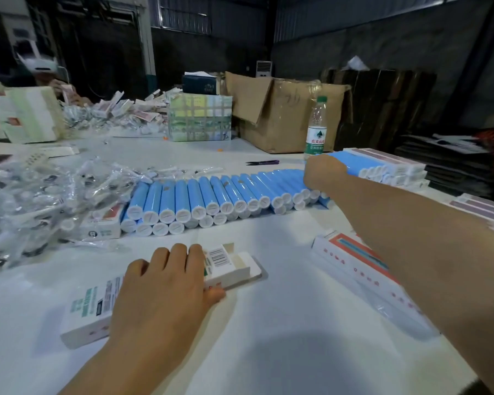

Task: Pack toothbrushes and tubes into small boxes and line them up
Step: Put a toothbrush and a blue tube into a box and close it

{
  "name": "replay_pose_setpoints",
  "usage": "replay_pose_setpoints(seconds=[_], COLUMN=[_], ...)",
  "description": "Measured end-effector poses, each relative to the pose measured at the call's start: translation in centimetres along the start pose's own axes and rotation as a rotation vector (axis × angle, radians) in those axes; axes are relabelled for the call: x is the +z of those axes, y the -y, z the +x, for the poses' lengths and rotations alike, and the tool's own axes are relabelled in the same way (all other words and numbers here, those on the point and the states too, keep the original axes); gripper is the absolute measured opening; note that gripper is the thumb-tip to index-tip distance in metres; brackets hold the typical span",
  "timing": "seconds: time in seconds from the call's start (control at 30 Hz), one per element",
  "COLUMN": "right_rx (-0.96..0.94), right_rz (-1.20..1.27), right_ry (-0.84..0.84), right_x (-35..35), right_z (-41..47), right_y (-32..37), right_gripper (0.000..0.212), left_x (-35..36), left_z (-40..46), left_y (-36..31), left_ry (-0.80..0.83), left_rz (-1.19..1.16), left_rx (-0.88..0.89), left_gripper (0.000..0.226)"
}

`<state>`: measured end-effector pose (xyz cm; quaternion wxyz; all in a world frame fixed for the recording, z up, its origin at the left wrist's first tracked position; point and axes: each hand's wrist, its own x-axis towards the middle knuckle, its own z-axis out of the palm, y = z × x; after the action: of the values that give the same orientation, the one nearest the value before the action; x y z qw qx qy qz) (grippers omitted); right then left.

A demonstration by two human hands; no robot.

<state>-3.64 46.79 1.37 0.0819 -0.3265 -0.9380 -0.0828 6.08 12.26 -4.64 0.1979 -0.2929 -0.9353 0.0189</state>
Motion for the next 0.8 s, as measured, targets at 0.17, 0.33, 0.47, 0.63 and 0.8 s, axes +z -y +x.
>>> replay_pose_setpoints(seconds=[0.17,0.33,0.47,0.63,0.8], right_rx=[0.054,0.068,0.025,-0.03,-0.061], right_rz=[-0.053,-0.04,0.0,0.513,1.462], right_ry=[0.032,0.069,-0.01,-0.073,0.099], right_x=[0.1,-0.2,-1.1,-5.3,-5.8], right_z=[0.9,1.7,1.3,-2.1,-10.8], right_y=[-0.3,-0.8,0.4,1.8,3.9], right_gripper=[0.031,0.018,0.013,0.027,0.016], left_x=[1.2,1.1,0.9,0.8,1.0], left_z=[0.1,0.2,0.1,0.6,0.9], left_y=[0.2,0.2,0.4,0.9,1.1], left_ry=[-0.119,-0.079,-0.049,-0.053,-0.07], left_rz=[-0.058,-0.083,-0.025,0.034,-0.02], left_rx=[0.09,0.071,0.012,-0.026,-0.062], left_gripper=[0.056,0.06,0.067,0.065,0.066])
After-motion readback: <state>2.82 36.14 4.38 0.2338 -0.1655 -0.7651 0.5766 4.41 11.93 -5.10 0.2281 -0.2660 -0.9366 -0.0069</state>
